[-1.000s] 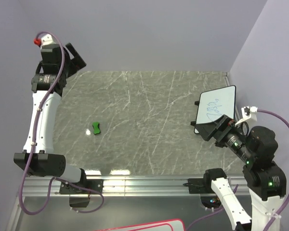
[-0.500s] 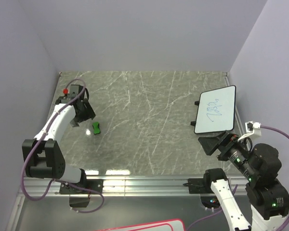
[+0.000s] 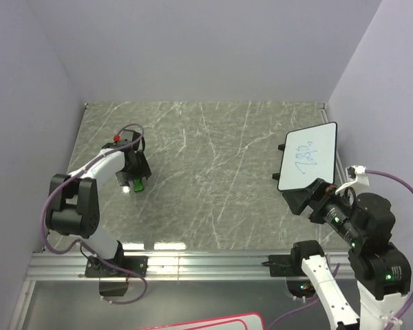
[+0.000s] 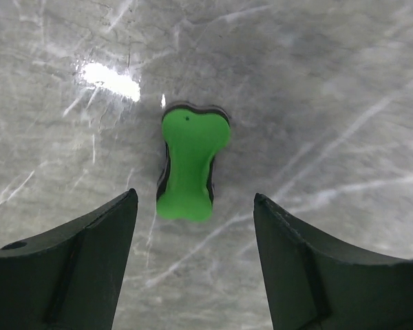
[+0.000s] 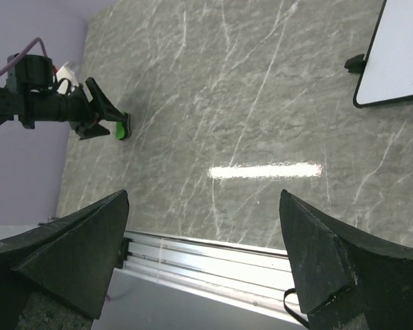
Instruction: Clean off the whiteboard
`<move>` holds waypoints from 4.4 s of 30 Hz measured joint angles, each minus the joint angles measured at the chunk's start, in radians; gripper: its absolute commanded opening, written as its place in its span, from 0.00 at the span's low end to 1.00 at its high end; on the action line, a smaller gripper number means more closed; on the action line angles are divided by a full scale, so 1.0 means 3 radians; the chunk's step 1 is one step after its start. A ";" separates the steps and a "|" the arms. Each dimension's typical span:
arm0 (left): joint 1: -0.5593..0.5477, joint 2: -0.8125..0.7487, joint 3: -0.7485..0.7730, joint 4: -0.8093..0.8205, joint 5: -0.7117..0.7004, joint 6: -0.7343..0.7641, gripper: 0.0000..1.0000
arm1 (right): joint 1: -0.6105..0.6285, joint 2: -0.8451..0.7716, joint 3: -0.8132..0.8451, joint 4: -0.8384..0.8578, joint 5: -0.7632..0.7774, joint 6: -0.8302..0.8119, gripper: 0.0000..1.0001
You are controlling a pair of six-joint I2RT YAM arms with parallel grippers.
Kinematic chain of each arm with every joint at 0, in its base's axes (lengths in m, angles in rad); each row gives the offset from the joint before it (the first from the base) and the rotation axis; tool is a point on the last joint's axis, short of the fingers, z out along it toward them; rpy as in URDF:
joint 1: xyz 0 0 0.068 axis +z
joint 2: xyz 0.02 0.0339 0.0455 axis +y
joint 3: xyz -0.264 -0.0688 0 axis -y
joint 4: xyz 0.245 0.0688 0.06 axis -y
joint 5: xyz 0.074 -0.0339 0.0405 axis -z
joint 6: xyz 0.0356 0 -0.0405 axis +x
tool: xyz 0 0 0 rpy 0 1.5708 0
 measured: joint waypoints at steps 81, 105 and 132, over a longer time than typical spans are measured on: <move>-0.1122 0.0014 0.1146 0.0226 0.1661 0.0603 0.00 | -0.1900 0.3168 -0.0706 0.2510 0.0399 0.0322 0.56; -0.1120 -0.0052 0.1146 0.0158 0.1453 0.0487 0.00 | -0.0881 0.3202 -0.0881 0.3319 -0.0159 0.0248 0.00; -0.1122 0.0149 0.1542 0.0146 0.1375 0.0373 0.00 | 0.0484 0.4042 0.0272 0.2686 -0.0704 -0.0122 0.00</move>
